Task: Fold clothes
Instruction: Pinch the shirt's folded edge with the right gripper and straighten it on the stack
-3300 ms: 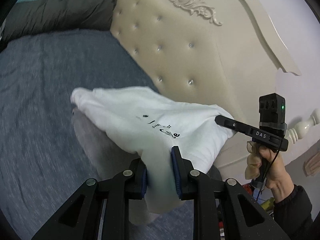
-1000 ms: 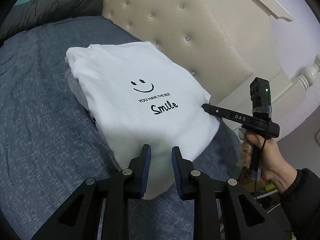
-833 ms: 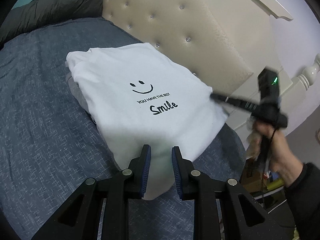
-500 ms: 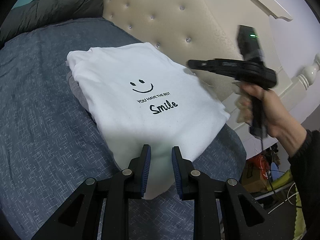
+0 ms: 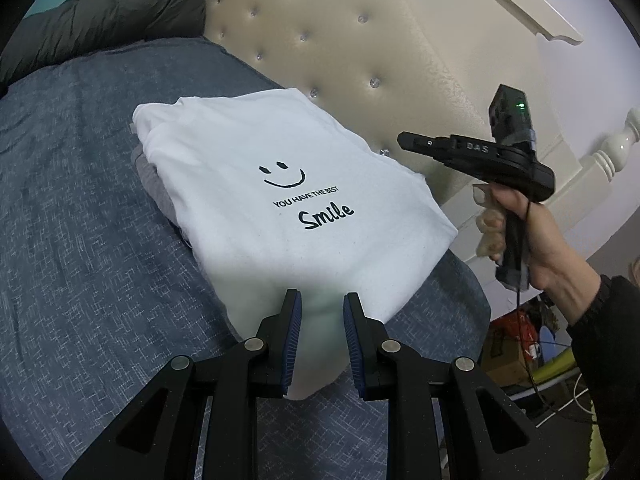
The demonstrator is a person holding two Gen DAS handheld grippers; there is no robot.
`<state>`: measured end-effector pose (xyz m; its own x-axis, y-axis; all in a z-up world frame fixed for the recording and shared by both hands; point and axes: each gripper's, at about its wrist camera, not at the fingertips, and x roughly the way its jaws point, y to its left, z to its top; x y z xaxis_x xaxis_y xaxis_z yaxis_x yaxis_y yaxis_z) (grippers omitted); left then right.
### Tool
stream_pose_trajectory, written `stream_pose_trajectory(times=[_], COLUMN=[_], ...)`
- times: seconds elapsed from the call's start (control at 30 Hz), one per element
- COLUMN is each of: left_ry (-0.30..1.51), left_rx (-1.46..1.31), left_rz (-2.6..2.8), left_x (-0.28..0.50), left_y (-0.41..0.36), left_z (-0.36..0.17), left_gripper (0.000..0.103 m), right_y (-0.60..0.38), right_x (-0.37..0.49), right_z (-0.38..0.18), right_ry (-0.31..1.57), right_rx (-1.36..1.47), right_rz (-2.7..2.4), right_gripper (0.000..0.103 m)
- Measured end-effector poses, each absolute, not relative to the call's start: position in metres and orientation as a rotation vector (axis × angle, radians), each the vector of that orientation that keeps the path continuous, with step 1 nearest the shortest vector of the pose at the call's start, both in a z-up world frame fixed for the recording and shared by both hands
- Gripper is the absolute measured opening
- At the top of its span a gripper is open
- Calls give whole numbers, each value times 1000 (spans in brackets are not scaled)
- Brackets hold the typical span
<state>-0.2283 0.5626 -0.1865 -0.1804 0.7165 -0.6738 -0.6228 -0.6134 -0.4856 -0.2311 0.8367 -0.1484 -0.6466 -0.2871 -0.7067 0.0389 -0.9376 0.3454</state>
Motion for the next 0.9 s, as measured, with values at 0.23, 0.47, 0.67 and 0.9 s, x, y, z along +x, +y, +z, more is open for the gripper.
stream_pose_trajectory(times=[0.23, 0.47, 0.67, 0.9], left_ry=[-134, -137, -155, -168], left_rx=[-1173, -1179, -1175, -1174], left_rz=[1913, 1920, 1939, 1969], left_x=[-228, -227, -225, -223], left_y=[561, 560, 552, 538], left_z=[-186, -184, -175, -164], left_gripper=[24, 24, 24, 24], right_y=[848, 861, 855, 839], right_x=[-232, -209, -207, -190], right_z=[-179, -166, -157, -149], right_ry=[-475, -466, -473, -466], right_rx=[1382, 1352, 1307, 1281], right_rz=[-2719, -2817, -2820, -2828], right_gripper=[1, 1, 1, 1])
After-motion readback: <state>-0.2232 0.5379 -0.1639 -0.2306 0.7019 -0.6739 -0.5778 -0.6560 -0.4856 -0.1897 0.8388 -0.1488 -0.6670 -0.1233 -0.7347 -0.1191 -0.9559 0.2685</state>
